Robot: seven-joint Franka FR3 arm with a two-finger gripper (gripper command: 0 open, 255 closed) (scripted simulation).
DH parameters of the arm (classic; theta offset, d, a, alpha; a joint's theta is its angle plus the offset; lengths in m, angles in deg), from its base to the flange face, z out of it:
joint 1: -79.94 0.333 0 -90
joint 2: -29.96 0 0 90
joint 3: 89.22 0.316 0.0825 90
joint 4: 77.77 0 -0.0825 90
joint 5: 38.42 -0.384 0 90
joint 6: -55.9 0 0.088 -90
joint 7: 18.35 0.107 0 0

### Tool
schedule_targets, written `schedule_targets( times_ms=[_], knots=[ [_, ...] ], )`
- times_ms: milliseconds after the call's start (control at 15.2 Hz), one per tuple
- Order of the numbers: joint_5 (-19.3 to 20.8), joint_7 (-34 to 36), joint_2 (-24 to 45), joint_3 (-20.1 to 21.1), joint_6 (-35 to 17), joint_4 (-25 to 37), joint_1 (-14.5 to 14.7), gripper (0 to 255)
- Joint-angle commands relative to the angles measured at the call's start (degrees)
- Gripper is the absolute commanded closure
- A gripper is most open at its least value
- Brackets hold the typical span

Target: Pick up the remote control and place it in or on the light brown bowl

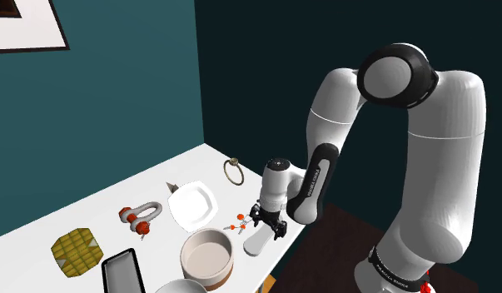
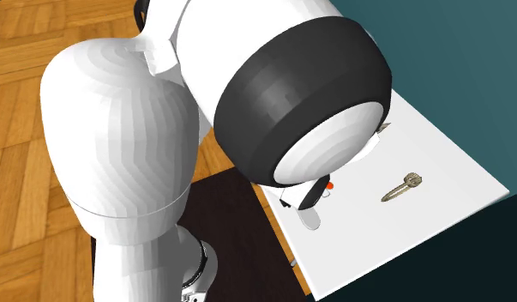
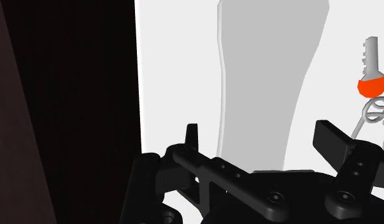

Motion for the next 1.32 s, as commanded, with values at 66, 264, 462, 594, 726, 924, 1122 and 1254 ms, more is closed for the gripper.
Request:
schedule_targets(
  times_ms=[66, 264, 462, 594, 726, 924, 1122, 1254],
  knots=[
    [0.36, 0.28, 0.5, -0.7, -0.41, 0.17, 0.59, 0],
    [0.35, 0.28, 0.5, -0.7, -0.41, 0.17, 0.59, 0],
    [0.34, 0.28, 0.49, -0.68, -0.39, 0.17, 0.58, 255],
    [0.34, 0.29, 0.49, -0.68, -0.39, 0.18, 0.59, 255],
    [0.33, 0.28, 0.48, -0.66, -0.38, 0.18, 0.58, 255],
    [0.34, 0.29, 0.49, -0.67, -0.39, 0.18, 0.59, 255],
    [-0.29, -0.32, -0.58, 0.65, 0.4, -0.23, -0.65, 255],
    [-1.89, -1.73, -2.73, 3.56, 2.01, -1.0, -3.25, 255]
  ],
)
